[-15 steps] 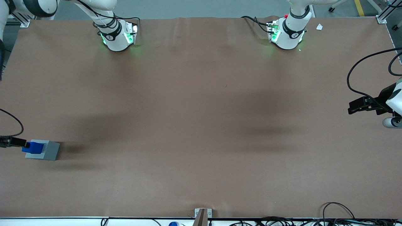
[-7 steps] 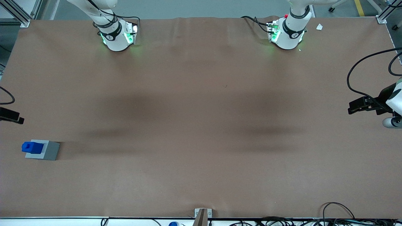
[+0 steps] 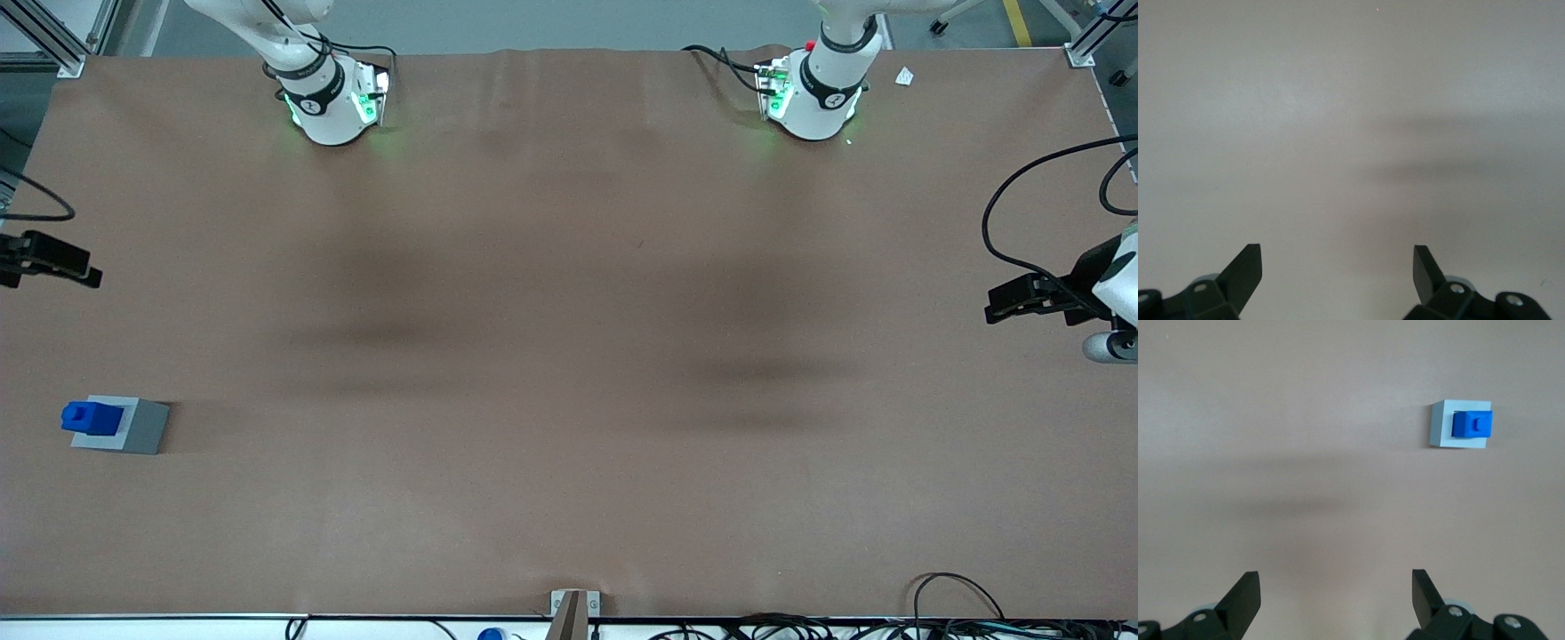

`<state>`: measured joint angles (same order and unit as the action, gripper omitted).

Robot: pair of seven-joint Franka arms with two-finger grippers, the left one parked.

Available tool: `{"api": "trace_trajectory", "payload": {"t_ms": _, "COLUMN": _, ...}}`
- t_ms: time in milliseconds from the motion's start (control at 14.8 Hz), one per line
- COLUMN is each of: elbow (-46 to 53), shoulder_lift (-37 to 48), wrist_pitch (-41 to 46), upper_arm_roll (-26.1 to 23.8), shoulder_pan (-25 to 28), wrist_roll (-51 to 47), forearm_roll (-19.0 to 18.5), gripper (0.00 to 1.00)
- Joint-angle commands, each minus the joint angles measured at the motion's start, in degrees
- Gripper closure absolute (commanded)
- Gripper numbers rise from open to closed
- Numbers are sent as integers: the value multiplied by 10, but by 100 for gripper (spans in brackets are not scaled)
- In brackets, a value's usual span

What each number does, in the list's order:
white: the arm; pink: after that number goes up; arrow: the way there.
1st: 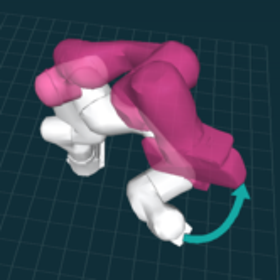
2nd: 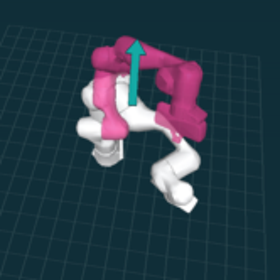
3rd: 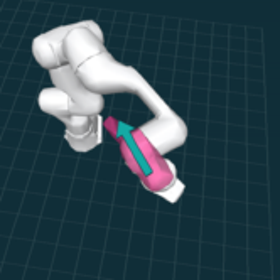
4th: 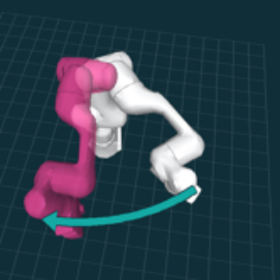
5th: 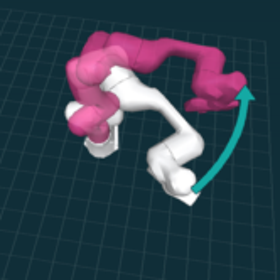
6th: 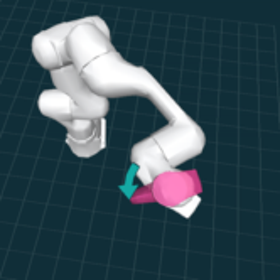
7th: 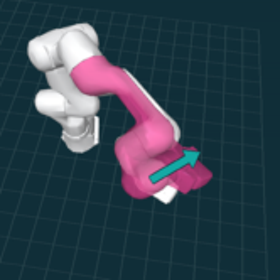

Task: Insert blue part into gray base with right arm

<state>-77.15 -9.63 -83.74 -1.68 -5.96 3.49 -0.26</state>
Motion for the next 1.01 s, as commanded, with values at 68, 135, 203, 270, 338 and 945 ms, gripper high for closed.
{"api": "trace_trajectory", "payload": {"t_ms": 68, "elbow": -144, "shoulder_lift": 103, "wrist_pitch": -55, "upper_arm_roll": 2, "shoulder_pan": 5, "wrist_roll": -12, "forearm_roll": -5, "gripper": 0}}
{"api": "trace_trajectory", "payload": {"t_ms": 135, "elbow": -142, "shoulder_lift": 105, "wrist_pitch": -49, "upper_arm_roll": 3, "shoulder_pan": 5, "wrist_roll": -12, "forearm_roll": -5, "gripper": 0}}
{"api": "trace_trajectory", "payload": {"t_ms": 203, "elbow": -136, "shoulder_lift": 104, "wrist_pitch": -47, "upper_arm_roll": 4, "shoulder_pan": 2, "wrist_roll": -12, "forearm_roll": -4, "gripper": 0}}
{"api": "trace_trajectory", "payload": {"t_ms": 270, "elbow": -131, "shoulder_lift": 102, "wrist_pitch": -47, "upper_arm_roll": 4, "shoulder_pan": 2, "wrist_roll": -12, "forearm_roll": -4, "gripper": 0}}
{"api": "trace_trajectory", "payload": {"t_ms": 338, "elbow": -127, "shoulder_lift": 101, "wrist_pitch": -48, "upper_arm_roll": 4, "shoulder_pan": 2, "wrist_roll": -10, "forearm_roll": -4, "gripper": 0}}
{"api": "trace_trajectory", "payload": {"t_ms": 945, "elbow": -110, "shoulder_lift": 98, "wrist_pitch": -47, "upper_arm_roll": 4, "shoulder_pan": 5, "wrist_roll": -12, "forearm_roll": -6, "gripper": 0}}
